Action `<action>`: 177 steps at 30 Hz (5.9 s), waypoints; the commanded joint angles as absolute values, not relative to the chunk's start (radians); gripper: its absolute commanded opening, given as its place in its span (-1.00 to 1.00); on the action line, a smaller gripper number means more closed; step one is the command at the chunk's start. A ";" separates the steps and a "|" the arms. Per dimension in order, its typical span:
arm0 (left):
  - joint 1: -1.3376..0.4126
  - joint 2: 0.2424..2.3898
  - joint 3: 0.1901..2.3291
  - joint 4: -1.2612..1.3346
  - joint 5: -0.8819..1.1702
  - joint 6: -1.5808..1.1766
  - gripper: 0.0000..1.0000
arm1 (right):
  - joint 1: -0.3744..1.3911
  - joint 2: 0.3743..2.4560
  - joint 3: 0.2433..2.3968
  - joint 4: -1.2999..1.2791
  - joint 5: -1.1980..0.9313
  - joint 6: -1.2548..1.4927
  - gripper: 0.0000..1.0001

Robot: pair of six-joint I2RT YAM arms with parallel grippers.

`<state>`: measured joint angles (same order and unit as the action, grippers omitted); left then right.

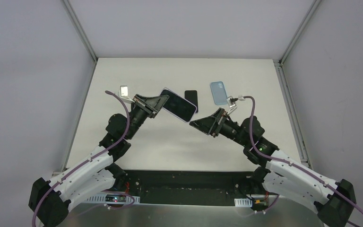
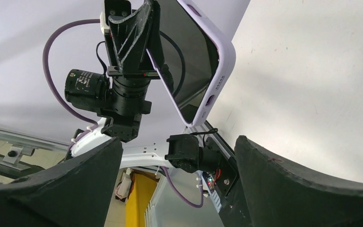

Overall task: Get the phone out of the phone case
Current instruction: Pick up the phone at the center of the board, then remove the phone case from the phone.

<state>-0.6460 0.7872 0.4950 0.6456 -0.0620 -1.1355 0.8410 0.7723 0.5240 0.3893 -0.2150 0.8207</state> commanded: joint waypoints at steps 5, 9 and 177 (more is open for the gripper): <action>-0.639 0.781 0.523 0.757 -0.060 -1.215 -1.00 | 0.853 0.807 0.517 0.568 -0.241 0.848 0.74; -0.639 0.790 0.533 0.758 -0.049 -1.227 -1.00 | 0.863 0.826 0.522 0.584 -0.238 0.850 0.69; -0.638 0.765 0.537 0.829 0.172 -1.271 -1.00 | 0.786 0.711 0.450 0.692 -0.174 1.175 0.06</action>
<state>-0.6403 0.7906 0.4965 0.6991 0.1902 -1.2526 0.7902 0.6846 0.4583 0.5018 -0.1123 1.0885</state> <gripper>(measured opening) 0.153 0.551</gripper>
